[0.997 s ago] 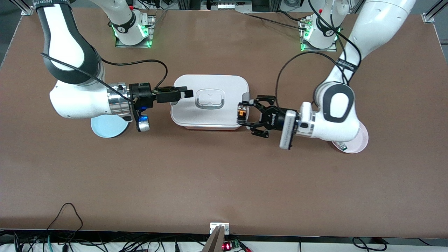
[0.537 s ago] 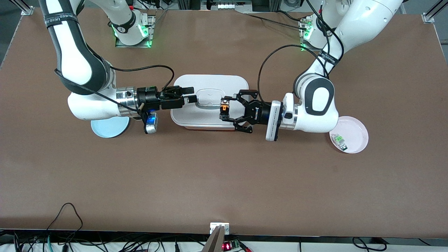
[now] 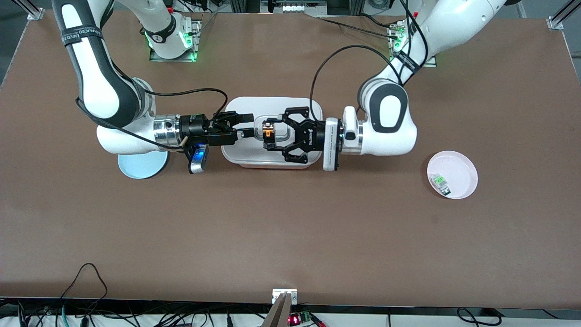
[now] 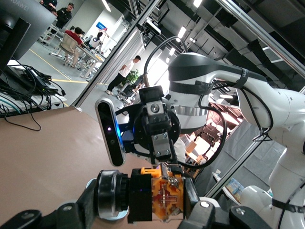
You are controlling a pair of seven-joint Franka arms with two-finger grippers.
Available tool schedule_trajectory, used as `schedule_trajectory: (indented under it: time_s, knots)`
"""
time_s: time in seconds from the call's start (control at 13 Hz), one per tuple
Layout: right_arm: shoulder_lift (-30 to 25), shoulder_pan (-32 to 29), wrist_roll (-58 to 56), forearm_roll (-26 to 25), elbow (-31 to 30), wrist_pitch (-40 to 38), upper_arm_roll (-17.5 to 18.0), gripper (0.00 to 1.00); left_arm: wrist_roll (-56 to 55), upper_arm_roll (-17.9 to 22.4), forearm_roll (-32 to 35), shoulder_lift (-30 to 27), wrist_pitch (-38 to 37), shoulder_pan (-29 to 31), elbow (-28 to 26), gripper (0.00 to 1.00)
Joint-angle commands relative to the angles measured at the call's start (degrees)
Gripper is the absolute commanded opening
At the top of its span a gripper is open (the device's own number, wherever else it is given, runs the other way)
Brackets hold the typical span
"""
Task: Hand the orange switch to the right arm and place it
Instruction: 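Bring the switch to the right gripper and close the right gripper on it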
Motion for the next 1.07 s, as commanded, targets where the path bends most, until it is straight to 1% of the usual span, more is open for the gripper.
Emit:
schedule_trajectory:
  time_s: [0.0,0.15,0.31,0.46,0.69,0.77,0.84,1.0]
  knots:
    - [0.22,0.02,-0.35,1.67,-0.51,1.11,0.94,0.99,3.62,-0.68,-4.49,-0.09,1.01,-0.36,-0.56,0.01]
    - [0.92,-0.06,-0.35,1.85,-0.33,1.29,1.02,0.99,3.89,-0.68,-4.85,0.0,1.89,-0.71,-0.47,0.01]
    - [1.01,0.02,-0.26,1.94,-0.24,1.64,1.37,0.99,3.8,-0.77,-5.63,0.0,4.52,-2.29,-0.12,0.01]
    - [1.18,0.02,-0.26,3.94,-0.24,1.56,1.46,0.97,3.98,-0.68,-6.17,-0.09,4.71,-2.47,-0.38,0.01]
    - [1.36,0.02,-0.52,4.14,-0.16,1.64,2.08,0.95,3.98,-0.68,-6.25,-0.09,4.79,-2.56,-0.3,0.01]
    - [1.36,-0.06,-1.22,4.14,-0.16,1.64,2.08,0.91,3.98,-0.68,-6.25,-0.09,4.71,-2.56,-0.3,0.01]
    - [1.36,-0.07,-1.66,4.05,-0.16,1.56,2.08,0.84,4.06,-0.68,-6.25,-0.09,4.79,-2.56,-0.21,0.01]
    - [1.62,-0.07,-2.36,4.05,-0.16,1.56,2.08,0.67,4.06,-0.68,-6.25,-0.09,4.79,-2.56,-0.21,0.01]
